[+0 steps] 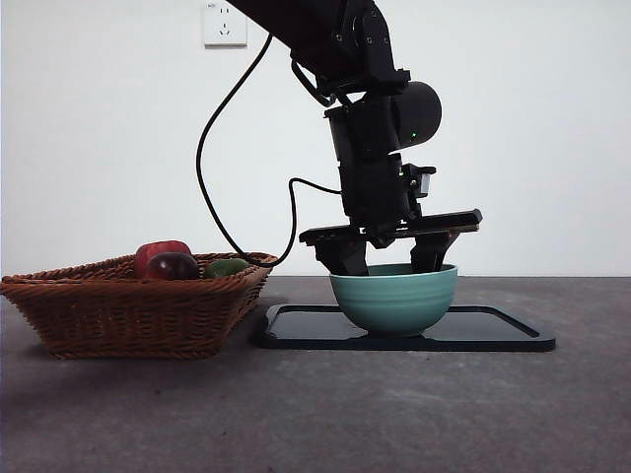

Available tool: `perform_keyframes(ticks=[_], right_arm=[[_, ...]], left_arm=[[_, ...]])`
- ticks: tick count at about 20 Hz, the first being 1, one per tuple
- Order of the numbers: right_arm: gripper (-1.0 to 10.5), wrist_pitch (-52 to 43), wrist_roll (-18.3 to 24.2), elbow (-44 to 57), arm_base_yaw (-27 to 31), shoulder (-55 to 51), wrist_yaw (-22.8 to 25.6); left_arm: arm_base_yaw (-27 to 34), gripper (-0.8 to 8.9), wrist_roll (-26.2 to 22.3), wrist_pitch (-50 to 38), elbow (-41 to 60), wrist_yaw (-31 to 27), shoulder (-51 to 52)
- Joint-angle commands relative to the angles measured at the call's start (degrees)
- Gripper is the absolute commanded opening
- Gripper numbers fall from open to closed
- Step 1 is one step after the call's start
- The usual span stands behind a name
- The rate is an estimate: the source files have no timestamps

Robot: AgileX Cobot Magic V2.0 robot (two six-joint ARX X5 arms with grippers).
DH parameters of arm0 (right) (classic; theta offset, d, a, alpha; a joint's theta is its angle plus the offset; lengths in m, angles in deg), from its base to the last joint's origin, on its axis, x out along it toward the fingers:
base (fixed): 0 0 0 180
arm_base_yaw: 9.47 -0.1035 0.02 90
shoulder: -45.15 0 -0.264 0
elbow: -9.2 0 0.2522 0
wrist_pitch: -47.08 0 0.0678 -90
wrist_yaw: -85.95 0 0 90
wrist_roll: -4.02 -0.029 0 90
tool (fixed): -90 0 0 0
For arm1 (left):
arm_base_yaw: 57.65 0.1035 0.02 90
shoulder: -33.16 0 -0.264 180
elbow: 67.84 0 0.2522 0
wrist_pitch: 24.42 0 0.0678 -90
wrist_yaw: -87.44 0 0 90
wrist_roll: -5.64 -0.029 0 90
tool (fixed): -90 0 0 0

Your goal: Pick up the wifruite, put it on the bowl, pick up the plate, put it on desk

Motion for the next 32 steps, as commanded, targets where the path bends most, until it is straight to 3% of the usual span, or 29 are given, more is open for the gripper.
perform_keyframes(ticks=[1, 6, 14, 19, 25, 32], right_arm=[[5.6, -0.5, 0.0, -0.6, -0.3, 0.2, 0.0], [5.6, -0.5, 0.0, -0.5, -0.3, 0.2, 0.0], [5.6, -0.5, -0.2, -0.5, -0.3, 0.2, 0.0], [5.6, -0.5, -0.2, -0.5, -0.3, 0.2, 0.0], [5.6, -0.2, -0.1, -0.5, -0.3, 0.2, 0.0], [5.6, -0.2, -0.2, -0.6, -0.3, 0.2, 0.0]], left_arm=[[-0.4, 2.76, -0.6, -0.6, -1.6, 0.3, -1.6], [-0.2, 2.77, -1.5, 3.6, -8.5, 0.3, -1.6], [-0.2, 2.76, -3.1, 19.3, -26.0, 0.3, -1.6], [-0.1, 2.76, -3.3, 25.4, -28.6, 0.5, -0.9], [-1.1, 2.76, -4.0, 26.3, -25.9, 0.7, 6.1], [-1.5, 2.76, -4.1, 26.3, -1.2, 0.5, 25.6]])
